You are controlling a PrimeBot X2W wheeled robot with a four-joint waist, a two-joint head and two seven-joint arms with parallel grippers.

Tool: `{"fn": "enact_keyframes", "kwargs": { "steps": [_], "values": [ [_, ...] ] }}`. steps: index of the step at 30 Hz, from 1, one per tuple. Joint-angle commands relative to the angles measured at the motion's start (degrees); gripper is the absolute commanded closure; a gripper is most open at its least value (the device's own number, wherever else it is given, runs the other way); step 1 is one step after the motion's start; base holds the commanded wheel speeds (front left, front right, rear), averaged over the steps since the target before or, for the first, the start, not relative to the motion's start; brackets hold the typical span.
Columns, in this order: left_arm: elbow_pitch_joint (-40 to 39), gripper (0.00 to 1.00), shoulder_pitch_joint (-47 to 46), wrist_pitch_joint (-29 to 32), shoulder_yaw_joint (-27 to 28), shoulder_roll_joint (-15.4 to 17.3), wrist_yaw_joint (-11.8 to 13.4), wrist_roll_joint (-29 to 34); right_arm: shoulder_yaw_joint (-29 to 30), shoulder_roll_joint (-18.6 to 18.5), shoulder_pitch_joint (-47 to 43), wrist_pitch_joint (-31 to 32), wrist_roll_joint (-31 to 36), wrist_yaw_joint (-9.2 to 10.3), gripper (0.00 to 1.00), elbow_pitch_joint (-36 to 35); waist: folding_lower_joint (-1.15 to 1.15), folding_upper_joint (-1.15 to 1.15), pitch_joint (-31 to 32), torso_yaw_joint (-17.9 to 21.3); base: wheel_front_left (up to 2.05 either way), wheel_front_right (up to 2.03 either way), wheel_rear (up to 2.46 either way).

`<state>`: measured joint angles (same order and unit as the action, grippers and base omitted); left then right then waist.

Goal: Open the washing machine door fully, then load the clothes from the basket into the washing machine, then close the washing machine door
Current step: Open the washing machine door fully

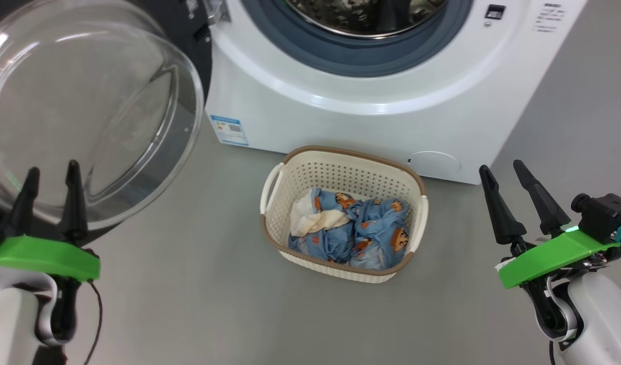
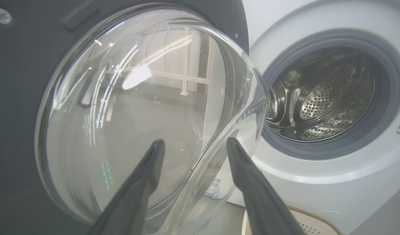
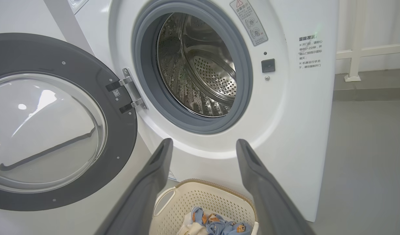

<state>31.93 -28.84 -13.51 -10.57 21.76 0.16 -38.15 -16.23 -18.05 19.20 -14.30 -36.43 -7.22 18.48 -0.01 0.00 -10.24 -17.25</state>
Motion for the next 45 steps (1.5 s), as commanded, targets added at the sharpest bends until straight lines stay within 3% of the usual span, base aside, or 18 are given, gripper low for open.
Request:
{"fn": "enact_keyframes", "kwargs": {
  "steps": [1,5,24,34,45],
  "values": [
    [-1.6,0.0,-0.31,0.11,1.88,2.59,0.35,0.75,-0.87,-0.24,-0.9,-0.7,-0.82,-0.26,0.0,-1.54,0.01,0.0,1.02,1.65,0.0,0.0,0.0],
    [-8.11,0.0,3.36,0.44,0.25,2.3,3.37,2.87,-1.82,-0.15,-1.33,-0.7,-0.8,-0.26,0.0,-1.58,0.01,0.0,2.28,5.0,0.0,0.0,0.0],
    [-17.97,0.0,13.87,-1.02,-0.54,-1.06,6.68,4.03,-3.09,-0.87,-1.34,-0.7,-0.39,-0.26,0.0,-1.63,0.01,0.0,4.82,14.92,0.0,0.0,0.0],
    [-19.69,0.0,16.65,-1.41,-0.38,-3.15,6.82,5.74,-3.03,-0.6,-1.59,-0.7,0.62,-0.26,0.0,-1.34,0.01,0.0,5.7,18.44,0.0,0.0,0.0],
    [-19.82,0.0,16.99,-1.48,0.51,-4.73,6.28,7.72,-1.58,-0.5,-1.7,-0.7,2.52,-0.26,0.0,-1.44,0.01,0.0,5.51,19.79,0.0,0.0,0.0]
  ]
}}
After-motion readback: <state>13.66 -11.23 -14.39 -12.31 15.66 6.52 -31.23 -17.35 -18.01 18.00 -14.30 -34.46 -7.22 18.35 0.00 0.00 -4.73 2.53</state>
